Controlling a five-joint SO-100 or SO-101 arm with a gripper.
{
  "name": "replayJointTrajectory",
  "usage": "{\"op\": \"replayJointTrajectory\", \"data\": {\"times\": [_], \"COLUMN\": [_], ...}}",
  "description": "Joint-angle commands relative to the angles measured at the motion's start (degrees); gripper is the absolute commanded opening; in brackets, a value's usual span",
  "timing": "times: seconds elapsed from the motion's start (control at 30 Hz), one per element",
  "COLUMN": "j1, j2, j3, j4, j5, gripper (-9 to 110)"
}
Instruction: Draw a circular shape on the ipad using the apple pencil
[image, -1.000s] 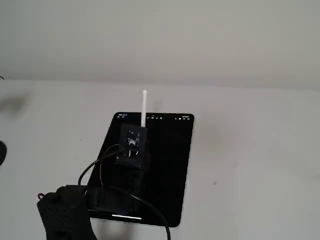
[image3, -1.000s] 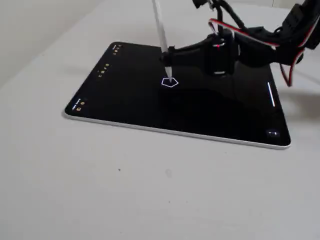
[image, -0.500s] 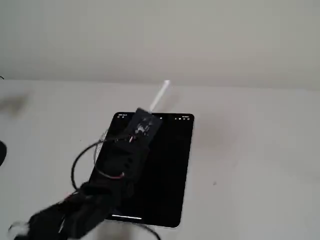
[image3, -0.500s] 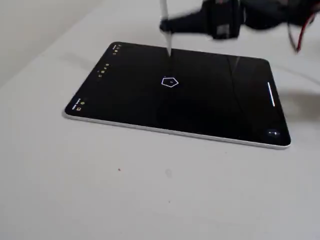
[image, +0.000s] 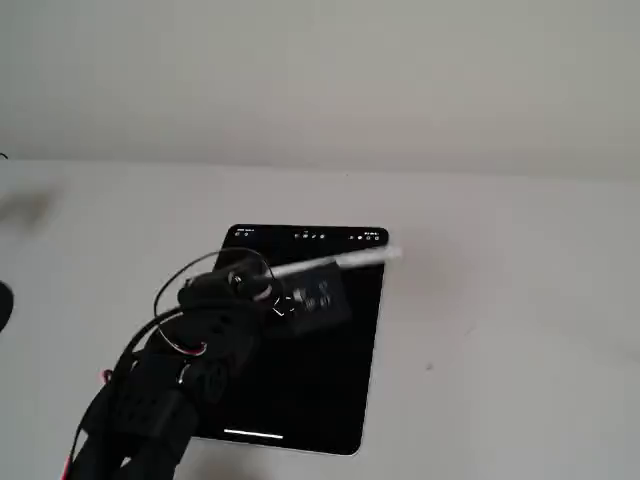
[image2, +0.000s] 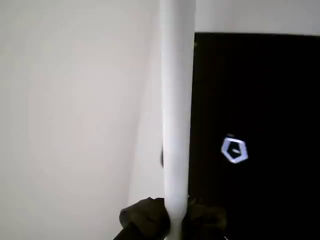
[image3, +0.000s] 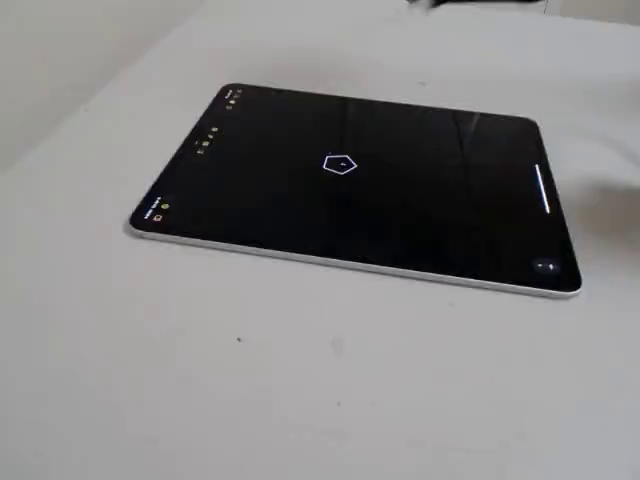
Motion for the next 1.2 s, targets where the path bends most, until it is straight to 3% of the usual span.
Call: {"op": "replayJointTrajectory", "data": {"times": [0.0,0.17,0.33,1.17], "j1": [2.7,2.6,1.1,1.6], "j2": [11.6,32.3,56.9,56.7], "j3": [6.0,20.7,31.5,39.6], "j4": [6.9,10.6,22.9,31.6], "j5": [2.7,1.4,0.2,0.4], "gripper": [0,0,0,0]}}
